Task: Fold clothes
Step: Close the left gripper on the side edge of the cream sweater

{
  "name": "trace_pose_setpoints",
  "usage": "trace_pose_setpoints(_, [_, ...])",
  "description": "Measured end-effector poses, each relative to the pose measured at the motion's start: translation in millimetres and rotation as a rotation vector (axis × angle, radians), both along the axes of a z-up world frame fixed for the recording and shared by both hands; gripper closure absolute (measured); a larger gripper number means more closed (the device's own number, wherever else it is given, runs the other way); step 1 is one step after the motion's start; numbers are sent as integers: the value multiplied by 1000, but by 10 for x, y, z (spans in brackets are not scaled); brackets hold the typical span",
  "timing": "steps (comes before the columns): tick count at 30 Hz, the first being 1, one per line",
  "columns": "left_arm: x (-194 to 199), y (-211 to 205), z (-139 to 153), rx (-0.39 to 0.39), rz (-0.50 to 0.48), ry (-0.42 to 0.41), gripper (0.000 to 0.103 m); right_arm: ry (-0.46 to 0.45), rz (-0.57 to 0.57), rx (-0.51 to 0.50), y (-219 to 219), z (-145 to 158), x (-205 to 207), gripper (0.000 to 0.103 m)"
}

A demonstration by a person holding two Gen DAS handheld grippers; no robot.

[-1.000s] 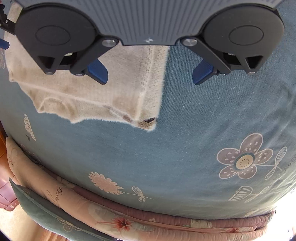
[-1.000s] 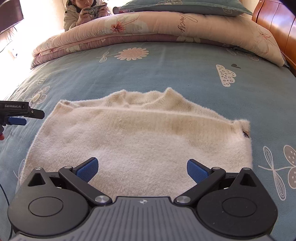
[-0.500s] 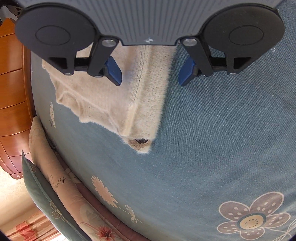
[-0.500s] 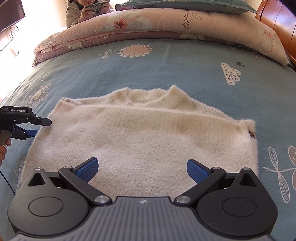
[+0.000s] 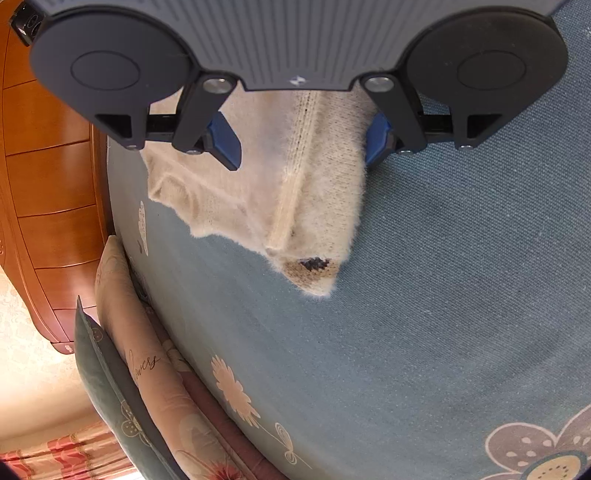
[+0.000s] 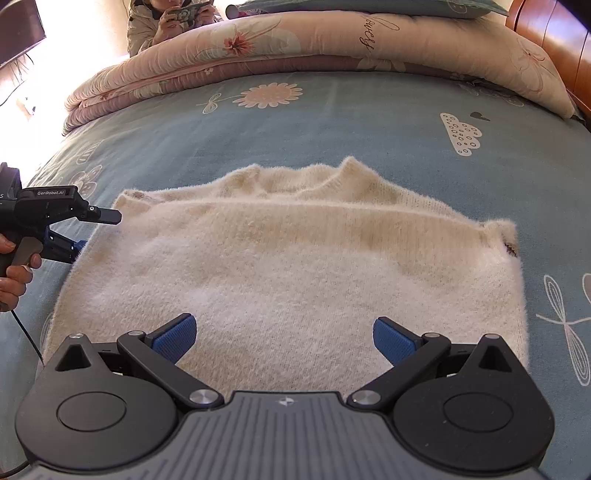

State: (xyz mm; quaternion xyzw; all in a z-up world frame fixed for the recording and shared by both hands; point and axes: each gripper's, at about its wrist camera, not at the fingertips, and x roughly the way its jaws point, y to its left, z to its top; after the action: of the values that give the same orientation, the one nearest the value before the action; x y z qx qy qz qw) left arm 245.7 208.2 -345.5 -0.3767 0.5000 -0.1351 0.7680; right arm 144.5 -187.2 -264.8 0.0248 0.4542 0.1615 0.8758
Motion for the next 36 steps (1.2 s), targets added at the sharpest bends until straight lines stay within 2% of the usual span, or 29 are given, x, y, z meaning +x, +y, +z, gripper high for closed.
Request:
trace_pose_setpoints(6, [-168, 67, -128, -92, 7, 7, 34, -7, -23, 14, -104, 30, -12, 0])
trace_pose_setpoints(12, [181, -34, -106, -72, -50, -6, 34, 17, -64, 16, -209, -45, -14, 0])
trace_pose_setpoints(18, [21, -30, -148, -111, -64, -8, 33, 7, -28, 26, -83, -17, -24, 0])
trace_pose_setpoints(20, [-65, -18, -177, -121, -58, -9, 37, -6, -4, 23, -40, 20, -28, 0])
trace_pose_setpoints(22, [-67, -18, -183, -109, -53, -5, 44, -8, 3, 22, -34, 30, -30, 0])
trace_pose_setpoints(26, [12, -79, -136, -68, -104, -5, 45, 3, -10, 27, -63, 15, -41, 0])
trace_pose_setpoints(29, [11, -84, -109, -39, -114, 5, 53, 7, -17, 32, -78, 14, -78, 0])
trace_pose_setpoints(30, [11, -90, -102, -26, -110, 10, 59, 6, -15, 31, -76, 19, -93, 0])
trace_pose_setpoints(36, [26, -162, 6, 45, -136, 15, 65, -7, -13, 30, -98, 72, -177, 0])
